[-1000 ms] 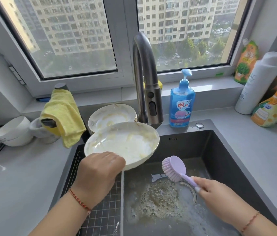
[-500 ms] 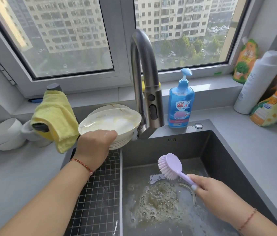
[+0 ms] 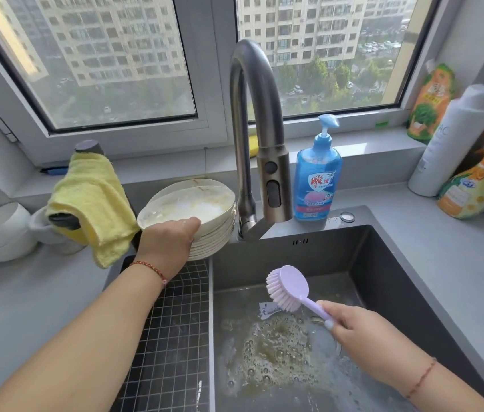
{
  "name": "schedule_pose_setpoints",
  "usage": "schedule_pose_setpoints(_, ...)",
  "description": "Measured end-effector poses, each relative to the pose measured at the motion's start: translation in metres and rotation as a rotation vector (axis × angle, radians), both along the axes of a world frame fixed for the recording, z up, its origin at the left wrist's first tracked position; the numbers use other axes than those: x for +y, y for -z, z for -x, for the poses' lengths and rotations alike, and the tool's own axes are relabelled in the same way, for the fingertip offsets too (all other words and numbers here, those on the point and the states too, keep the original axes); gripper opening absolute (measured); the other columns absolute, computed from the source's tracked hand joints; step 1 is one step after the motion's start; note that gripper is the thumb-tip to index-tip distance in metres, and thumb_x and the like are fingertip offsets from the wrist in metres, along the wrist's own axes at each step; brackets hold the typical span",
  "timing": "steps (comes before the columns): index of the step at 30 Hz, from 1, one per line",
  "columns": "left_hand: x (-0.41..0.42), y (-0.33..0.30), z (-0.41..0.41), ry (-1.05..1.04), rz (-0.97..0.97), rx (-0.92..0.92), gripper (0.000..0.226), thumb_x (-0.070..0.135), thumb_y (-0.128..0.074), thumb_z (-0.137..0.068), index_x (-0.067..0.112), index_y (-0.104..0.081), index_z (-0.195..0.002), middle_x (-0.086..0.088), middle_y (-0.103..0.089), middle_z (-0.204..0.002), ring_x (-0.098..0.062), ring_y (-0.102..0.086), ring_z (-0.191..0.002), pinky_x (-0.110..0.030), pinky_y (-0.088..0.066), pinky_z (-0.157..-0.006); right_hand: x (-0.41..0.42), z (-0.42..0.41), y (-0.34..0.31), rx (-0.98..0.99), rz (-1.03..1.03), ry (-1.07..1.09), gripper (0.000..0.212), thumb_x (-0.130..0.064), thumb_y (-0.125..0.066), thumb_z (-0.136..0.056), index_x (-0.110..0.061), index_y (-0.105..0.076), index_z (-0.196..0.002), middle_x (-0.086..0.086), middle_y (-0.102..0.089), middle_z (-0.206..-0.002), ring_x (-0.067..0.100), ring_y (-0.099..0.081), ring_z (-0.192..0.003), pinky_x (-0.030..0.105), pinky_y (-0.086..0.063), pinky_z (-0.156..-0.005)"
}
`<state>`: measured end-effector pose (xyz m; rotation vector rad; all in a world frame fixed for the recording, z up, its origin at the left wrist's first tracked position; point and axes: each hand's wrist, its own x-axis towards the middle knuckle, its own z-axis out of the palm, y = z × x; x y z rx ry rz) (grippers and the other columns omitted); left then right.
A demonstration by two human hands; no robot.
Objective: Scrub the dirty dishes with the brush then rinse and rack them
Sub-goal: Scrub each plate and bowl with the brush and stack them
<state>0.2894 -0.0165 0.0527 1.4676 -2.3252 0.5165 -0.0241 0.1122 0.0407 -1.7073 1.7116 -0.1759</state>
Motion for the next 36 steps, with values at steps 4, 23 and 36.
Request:
schedule_pose_setpoints(4,-0.006,0.002,-0.002,-0.023,-0.037,0.022,0.036,-0.006,-0.090,-0.053,0.005,-0.060,-0.069,-0.005,-0.053,-0.044,-0.025,-0.049,-0.032,-0.023,-0.039,-0.034,0.002,0.001,-0.001,0.008,-0.003,-0.002,0.020,-0.027,-0.036,-0.100,-0.026,-0.056,-0.104,-0.006,-0.042,-0.063,0.007,-0.033,-0.047,0.020,-0.028,-0.044)
schedule_pose_setpoints(23,-0.020,0.029,0.010,-0.224,-0.223,-0.038,0.020,-0.001,-0.064,-0.087,0.015,-0.070,-0.099,-0.011,-0.068,-0.072,-0.040,-0.065,-0.076,-0.051,-0.051,-0.094,0.017,0.010,0.002,0.019,0.026,0.029,0.017,-0.027,-0.038,-0.098,-0.028,-0.055,-0.101,-0.006,-0.046,-0.063,0.006,-0.035,-0.048,0.021,-0.029,-0.048)
schedule_pose_setpoints(36,0.035,0.046,0.064,-0.072,-0.014,0.382,0.018,0.013,-0.054,-0.083,0.006,-0.062,-0.097,-0.009,-0.063,-0.089,-0.029,-0.057,-0.086,-0.040,-0.048,-0.080,0.026,0.017,0.000,-0.229,0.115,0.313,0.014,-0.023,-0.057,-0.093,-0.027,-0.043,-0.093,0.003,-0.059,-0.077,0.009,-0.048,-0.051,0.017,-0.039,-0.042)
